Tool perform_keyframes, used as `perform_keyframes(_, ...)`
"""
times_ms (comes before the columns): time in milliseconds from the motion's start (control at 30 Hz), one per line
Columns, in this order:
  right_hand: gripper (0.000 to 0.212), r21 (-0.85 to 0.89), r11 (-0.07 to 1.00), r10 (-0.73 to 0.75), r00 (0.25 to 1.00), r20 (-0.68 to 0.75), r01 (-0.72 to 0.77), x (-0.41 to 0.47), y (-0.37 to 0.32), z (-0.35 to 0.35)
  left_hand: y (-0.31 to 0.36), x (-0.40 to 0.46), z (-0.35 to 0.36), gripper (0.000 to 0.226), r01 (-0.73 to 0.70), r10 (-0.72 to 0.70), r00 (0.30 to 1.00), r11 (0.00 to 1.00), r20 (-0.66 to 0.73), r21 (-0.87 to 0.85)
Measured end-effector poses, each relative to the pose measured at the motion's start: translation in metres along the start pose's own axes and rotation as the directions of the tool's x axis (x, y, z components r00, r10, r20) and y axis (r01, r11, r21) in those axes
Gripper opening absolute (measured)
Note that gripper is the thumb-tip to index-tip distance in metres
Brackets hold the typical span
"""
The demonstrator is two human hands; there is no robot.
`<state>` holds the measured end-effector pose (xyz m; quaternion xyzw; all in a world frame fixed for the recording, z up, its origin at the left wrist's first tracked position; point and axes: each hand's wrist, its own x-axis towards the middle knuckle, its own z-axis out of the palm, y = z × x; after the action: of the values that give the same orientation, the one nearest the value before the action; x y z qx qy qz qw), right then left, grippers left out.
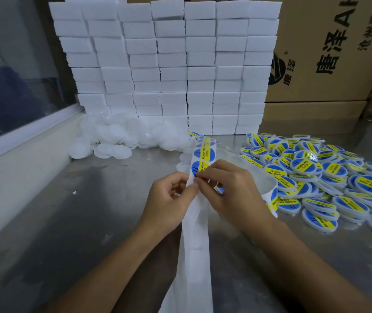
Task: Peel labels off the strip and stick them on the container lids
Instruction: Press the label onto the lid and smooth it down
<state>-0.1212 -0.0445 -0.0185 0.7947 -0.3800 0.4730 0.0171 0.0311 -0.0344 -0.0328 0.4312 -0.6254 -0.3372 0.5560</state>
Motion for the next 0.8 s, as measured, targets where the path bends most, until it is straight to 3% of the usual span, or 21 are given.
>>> perform_keyframes(233, 0.007, 0.011, 0.999, -0.037, 0.999, 0.002, 0.037, 0.001, -0.001, 0.0, 0.001, 0.002, -0.001, 0.022, 0.095, -0.097, 0.995, 0.992, -0.026, -0.078)
perform_keyframes(533, 0.009, -0.074, 0.996, -0.047, 0.998, -0.053, 0.043, 0.001, -0.005, 0.002, 0.004, 0.001, 0.002, 0.017, 0.074, -0.084, 0.994, 0.989, -0.075, -0.13)
perform_keyframes(700, 0.006, 0.004, 0.995, 0.096, 0.986, -0.134, -0.097, 0.003, 0.002, -0.005, 0.001, 0.002, -0.001, 0.019, 0.099, -0.108, 0.99, 0.99, -0.094, -0.099)
perform_keyframes(800, 0.009, 0.191, 0.911, 0.398, 0.901, -0.171, -0.366, 0.007, 0.009, -0.011, -0.001, 0.002, -0.004, 0.02, 0.144, -0.156, 0.982, 0.984, -0.107, -0.106)
